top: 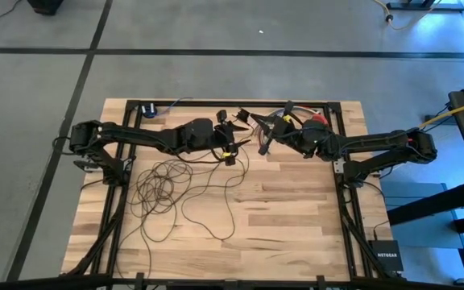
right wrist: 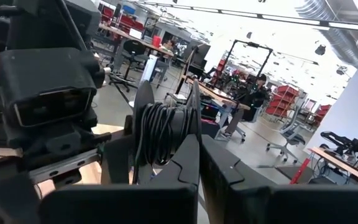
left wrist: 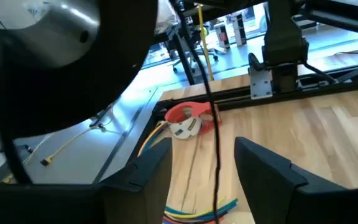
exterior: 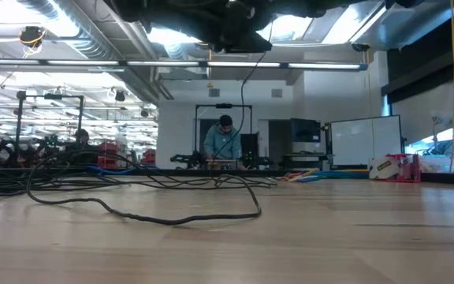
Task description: Coiling cords
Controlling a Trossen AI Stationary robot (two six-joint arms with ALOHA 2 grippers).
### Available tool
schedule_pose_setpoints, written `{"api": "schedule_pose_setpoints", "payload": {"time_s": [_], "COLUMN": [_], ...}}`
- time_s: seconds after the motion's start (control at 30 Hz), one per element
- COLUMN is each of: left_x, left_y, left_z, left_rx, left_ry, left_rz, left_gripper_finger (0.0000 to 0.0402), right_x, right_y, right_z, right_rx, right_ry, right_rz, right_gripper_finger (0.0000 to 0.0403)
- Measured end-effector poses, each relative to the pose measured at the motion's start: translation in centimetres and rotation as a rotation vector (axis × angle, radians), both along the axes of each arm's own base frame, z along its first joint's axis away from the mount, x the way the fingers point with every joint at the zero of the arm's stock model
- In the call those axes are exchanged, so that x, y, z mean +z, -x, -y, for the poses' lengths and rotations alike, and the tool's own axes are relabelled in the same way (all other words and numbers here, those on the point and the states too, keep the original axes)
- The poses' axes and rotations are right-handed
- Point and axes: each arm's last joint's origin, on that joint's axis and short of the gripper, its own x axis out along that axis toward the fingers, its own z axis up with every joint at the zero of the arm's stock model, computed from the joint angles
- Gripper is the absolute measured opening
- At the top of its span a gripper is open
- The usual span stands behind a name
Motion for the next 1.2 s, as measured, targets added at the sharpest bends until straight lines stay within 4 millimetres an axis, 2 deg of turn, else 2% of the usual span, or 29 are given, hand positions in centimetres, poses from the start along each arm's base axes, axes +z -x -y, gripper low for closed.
{"api": "schedule_pose_setpoints", "payload": {"time_s": [0.2, 0.33, 0.67, 0.9, 1.2], "left_x": [-1.1, -1.1, -1.7, -2.2, -2.4], "left_y": [-0.4, -0.3, 0.0, 0.5, 1.3], "left_z": [-0.1, -0.4, -1.1, -2.8, -5.1], "left_rx": [-0.036, -0.029, -0.023, 0.045, 0.233], "left_ry": [-0.008, -0.016, -0.072, -0.035, -0.047], "left_rz": [-0.051, -0.054, -0.148, -0.193, -0.226], "left_gripper_finger": [0.0130, 0.0106, 0.0007, 0.0007, 0.0010], "right_x": [0.0, -0.1, -0.1, 0.1, 0.2], "right_y": [0.0, 0.0, 0.0, 0.0, 0.0], "right_z": [0.0, 0.0, 0.0, 0.0, -0.1], "right_rx": [0.000, 0.000, 0.000, 0.001, 0.038], "right_ry": [0.000, -0.001, -0.001, 0.000, -0.012], "right_rz": [0.000, -0.008, -0.006, 0.010, 0.032], "right_gripper_finger": [0.0006, 0.0006, 0.0006, 0.0006, 0.0006]}}
